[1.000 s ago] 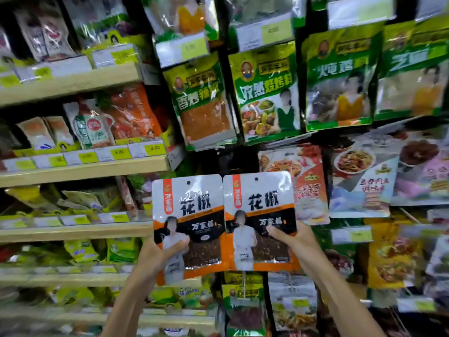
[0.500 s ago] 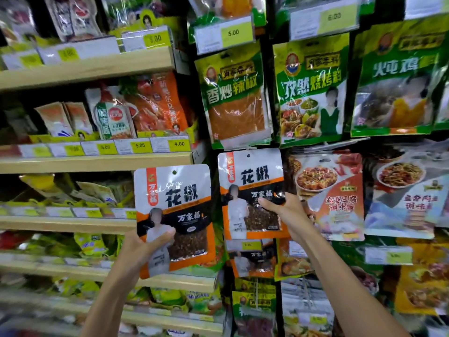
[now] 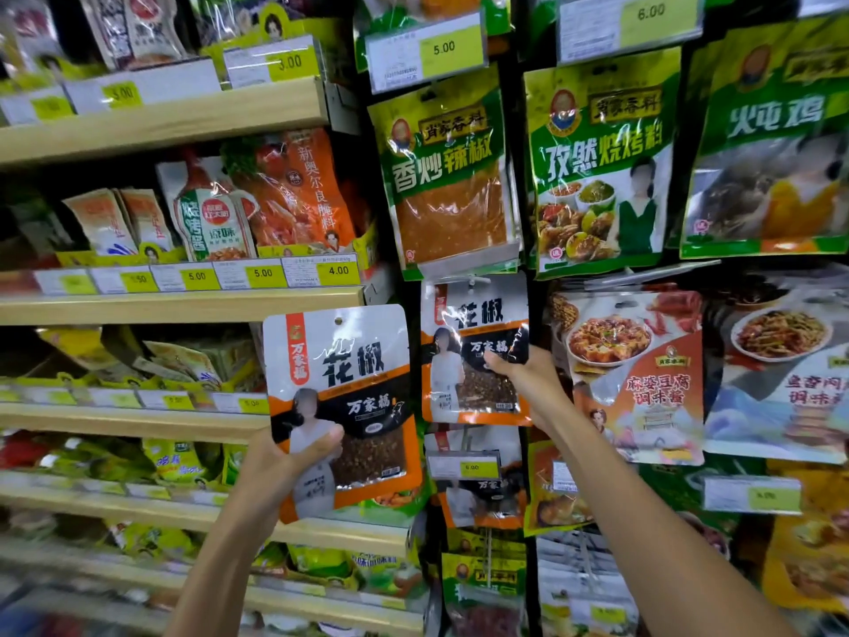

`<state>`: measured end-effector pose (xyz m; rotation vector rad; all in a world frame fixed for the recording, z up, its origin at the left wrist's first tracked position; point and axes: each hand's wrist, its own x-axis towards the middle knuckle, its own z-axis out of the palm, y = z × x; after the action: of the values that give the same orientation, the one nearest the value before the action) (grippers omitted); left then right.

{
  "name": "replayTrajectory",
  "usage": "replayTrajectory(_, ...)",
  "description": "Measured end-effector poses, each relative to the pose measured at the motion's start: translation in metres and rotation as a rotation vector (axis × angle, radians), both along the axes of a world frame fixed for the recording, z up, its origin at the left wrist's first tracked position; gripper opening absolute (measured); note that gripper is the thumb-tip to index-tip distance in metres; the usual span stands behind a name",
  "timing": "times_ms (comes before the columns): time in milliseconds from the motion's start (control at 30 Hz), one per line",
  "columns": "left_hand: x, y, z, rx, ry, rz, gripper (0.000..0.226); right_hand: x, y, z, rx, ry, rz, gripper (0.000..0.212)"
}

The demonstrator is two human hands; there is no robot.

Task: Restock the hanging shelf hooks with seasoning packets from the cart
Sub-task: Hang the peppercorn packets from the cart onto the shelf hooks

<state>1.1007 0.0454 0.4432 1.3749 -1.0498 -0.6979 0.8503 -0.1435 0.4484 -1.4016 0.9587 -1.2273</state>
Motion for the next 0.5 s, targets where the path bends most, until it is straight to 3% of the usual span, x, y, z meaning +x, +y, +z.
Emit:
replayTrajectory(67,-0.003,-0.002,-0.001,-0.006,0.005,-0.02,0.045,0.007,-0.011,0.002,-0.008,0.016,-0.057,0.061)
replayTrajectory(233,-0.018,-0.006,-0.003,-0.028,0.01,-0.082,0.035,0.004,-0.003,-0.001,-0.059,0.199,-0.216,0.042)
replayTrajectory(333,-0.028,-0.01,-0.005,-0.041,0.026,-0.128,0.034,-0.007,0.044,-0.021,-0.202,0.148,-0.299,0.042)
replayTrajectory(433,-0.041,-0.019,-0.006,-0.03,0.056,-0.182,0.039,-0.007,0.093,-0.034,-0.061,-0.023,-0.019,0.052)
replayTrajectory(500,-0.056,-0.027,-0.007,-0.012,0.081,-0.205,0.049,-0.004,0.105,-0.038,0.063,-0.009,0.149,0.063)
